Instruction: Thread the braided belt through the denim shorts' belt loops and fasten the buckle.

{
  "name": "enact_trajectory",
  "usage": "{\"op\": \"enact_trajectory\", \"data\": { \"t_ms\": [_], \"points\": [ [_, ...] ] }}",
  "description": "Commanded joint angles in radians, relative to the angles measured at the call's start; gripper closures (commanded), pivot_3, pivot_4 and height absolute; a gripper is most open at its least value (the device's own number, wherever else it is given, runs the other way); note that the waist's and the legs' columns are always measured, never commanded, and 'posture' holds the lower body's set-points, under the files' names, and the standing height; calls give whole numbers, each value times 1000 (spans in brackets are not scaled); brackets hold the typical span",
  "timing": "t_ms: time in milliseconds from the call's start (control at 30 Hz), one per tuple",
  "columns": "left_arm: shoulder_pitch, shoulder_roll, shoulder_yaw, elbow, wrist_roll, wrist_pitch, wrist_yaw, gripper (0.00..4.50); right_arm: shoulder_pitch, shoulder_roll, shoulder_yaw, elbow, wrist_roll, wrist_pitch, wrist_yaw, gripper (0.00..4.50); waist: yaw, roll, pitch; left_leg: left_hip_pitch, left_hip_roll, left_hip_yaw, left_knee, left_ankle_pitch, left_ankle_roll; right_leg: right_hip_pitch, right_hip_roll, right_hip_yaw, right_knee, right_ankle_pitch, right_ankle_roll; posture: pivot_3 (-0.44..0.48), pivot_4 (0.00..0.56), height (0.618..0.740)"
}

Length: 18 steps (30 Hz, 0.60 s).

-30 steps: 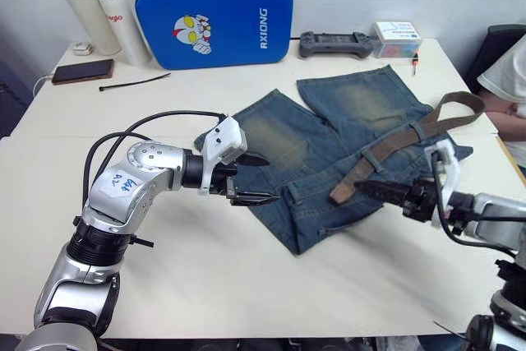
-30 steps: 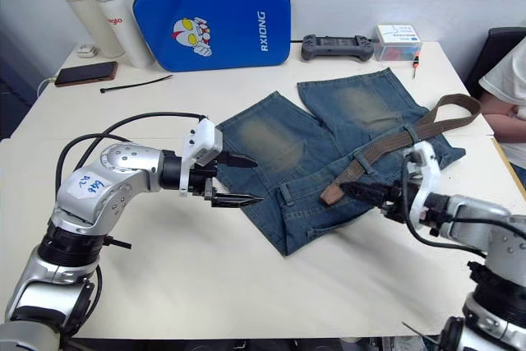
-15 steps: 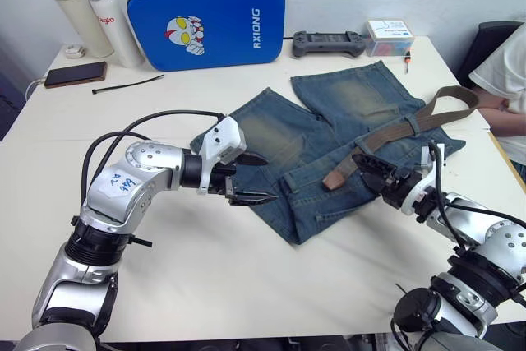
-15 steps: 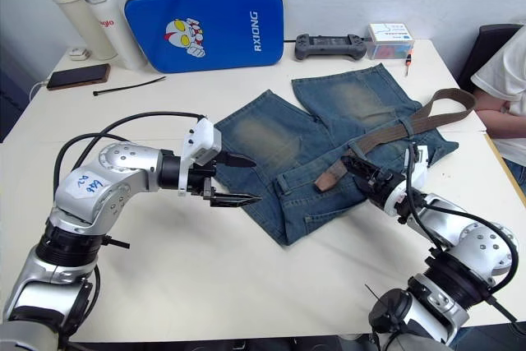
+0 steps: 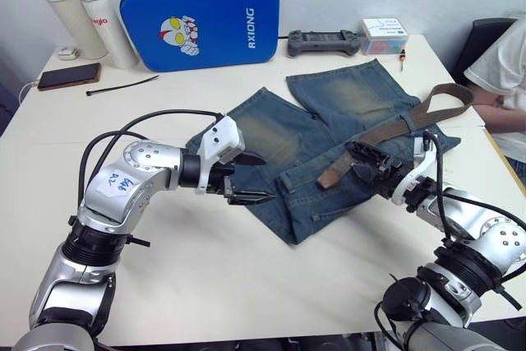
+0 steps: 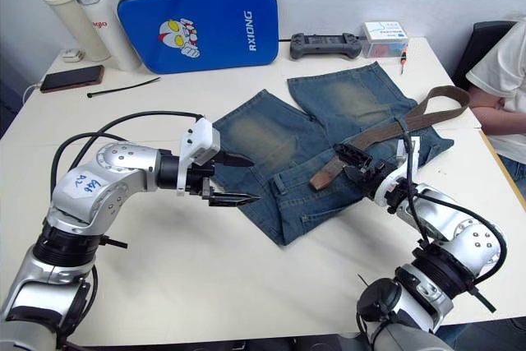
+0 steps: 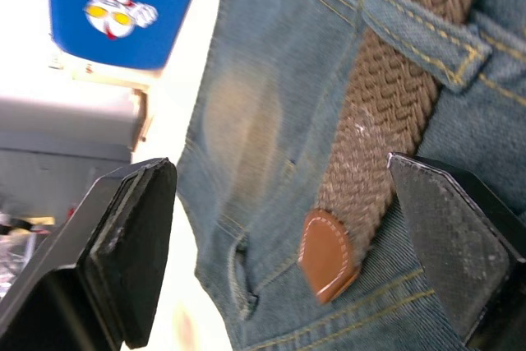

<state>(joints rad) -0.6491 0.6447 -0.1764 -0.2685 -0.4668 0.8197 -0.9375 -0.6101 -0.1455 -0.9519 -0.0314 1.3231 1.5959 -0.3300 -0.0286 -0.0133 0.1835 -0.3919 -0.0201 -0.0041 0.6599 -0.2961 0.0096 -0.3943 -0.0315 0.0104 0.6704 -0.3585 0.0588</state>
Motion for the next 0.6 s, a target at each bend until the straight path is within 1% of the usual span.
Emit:
{"op": "enact_trajectory", "data": {
  "t_ms": [33, 233, 333, 400, 500, 600],
  "points": [
    [-1, 7, 22, -41, -10, -1, 6, 0, 34, -4, 49, -8, 29, -42, -56, 91, 0, 0, 0, 0, 0, 0, 0, 0, 0, 0, 0, 0, 0, 0, 0, 0, 150, 740],
    [-1, 13, 27, -42, -10, 0, 10, 0, 73, -24, 110, 12, 103, -150, -120, 91, 0, 0, 0, 0, 0, 0, 0, -1, 3, 0, 0, 0, 0, 0, 0, 0, 150, 740],
    [0, 11, 27, -42, -10, 1, 13, 0, 91, -40, 146, 26, 170, -209, -148, 91, 0, 0, 0, 0, 0, 0, 0, -1, 3, 0, 0, 0, 0, 0, 0, 0, 150, 740],
    [-1, 10, 25, -41, -9, 0, 13, 0, 92, -37, 179, 35, 246, -261, -167, 91, 0, 0, 0, 0, 0, 0, 0, -1, 3, 0, 0, 0, 0, 0, 0, 0, 150, 740],
    [-2, 10, 23, -39, -6, -3, 14, 0, 97, -41, 230, 26, 344, -335, -179, 91, -3, 0, 0, 0, 0, 0, 0, -1, 3, 0, 0, 0, 0, 0, 0, 0, 150, 740],
    [-2, 14, 24, -39, -1, -7, 16, 0, 113, -60, 282, 17, 406, -399, -194, 91, -2, 0, 0, 0, 0, 0, -1, -1, 3, 0, 0, 0, -1, 0, 0, 0, 150, 740]
  ]
}}
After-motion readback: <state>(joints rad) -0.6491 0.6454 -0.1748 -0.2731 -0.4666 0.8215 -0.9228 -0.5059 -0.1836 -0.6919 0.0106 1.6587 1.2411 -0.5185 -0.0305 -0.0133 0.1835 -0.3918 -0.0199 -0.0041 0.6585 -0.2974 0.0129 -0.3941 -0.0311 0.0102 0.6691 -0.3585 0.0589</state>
